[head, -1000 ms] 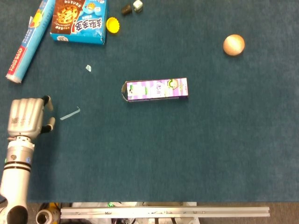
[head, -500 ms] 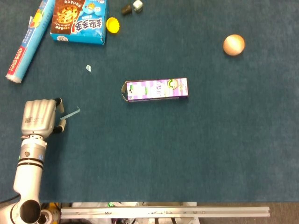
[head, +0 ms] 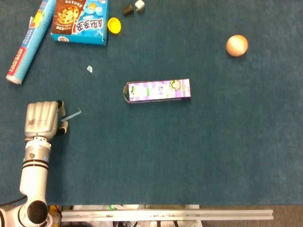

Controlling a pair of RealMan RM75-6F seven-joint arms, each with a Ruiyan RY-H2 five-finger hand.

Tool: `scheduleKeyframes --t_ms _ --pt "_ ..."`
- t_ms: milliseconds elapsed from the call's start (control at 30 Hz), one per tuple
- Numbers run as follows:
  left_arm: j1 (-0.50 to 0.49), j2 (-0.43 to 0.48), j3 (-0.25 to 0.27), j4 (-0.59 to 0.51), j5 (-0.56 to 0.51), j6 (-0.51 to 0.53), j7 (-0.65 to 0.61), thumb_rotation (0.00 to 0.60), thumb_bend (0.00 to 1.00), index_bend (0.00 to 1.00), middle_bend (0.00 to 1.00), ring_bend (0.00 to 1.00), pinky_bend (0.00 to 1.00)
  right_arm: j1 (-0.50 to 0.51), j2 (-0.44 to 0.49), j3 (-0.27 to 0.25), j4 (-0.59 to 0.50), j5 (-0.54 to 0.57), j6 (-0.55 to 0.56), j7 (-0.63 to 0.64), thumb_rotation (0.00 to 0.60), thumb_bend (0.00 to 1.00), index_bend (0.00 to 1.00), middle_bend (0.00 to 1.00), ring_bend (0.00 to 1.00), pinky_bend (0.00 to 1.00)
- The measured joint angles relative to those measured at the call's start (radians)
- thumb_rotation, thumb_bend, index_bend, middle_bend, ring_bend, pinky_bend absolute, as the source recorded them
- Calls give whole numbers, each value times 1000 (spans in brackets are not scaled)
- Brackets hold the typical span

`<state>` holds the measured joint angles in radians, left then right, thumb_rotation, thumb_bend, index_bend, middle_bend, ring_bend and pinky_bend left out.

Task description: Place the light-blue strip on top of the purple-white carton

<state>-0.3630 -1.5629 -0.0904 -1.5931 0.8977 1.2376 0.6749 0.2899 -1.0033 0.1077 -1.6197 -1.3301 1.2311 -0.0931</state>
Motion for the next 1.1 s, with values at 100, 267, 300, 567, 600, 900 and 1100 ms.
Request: scheduleKeyframes --t_ms 100,267,300,567,600,900,1100 --pt "-4 -9 -2 14 -7 -3 -1 600 295 493 829 876 961 -1 1 0 1 0 -2 2 600 192 157 443 344 426" --pt "-11 -20 -3 30 -18 -8 -3 600 296 498 831 878 961 -3 2 1 -1 2 -2 0 600 192 157 443 344 427" --pt "-12 -21 -3 32 -19 -9 -3 600 296 500 831 878 963 -4 2 1 -1 3 -2 0 600 192 157 443 344 427" --pt "-17 -25 -3 42 -25 -12 -10 600 296 507 835 882 970 -8 5 2 -6 3 3 -2 600 191 157 443 344 426" --pt "-17 -25 -3 41 -26 -14 -11 600 296 507 835 882 971 -10 5 2 -7 2 6 -3 600 191 157 443 344 426" --pt "-21 -24 0 45 -30 -21 -20 600 296 525 838 885 972 -16 7 1 -9 2 7 0 600 191 158 443 344 426" --pt "-24 -27 0 50 -33 -23 -27 600 296 537 841 886 977 -19 8 1 -8 4 6 2 600 190 158 443 344 426"
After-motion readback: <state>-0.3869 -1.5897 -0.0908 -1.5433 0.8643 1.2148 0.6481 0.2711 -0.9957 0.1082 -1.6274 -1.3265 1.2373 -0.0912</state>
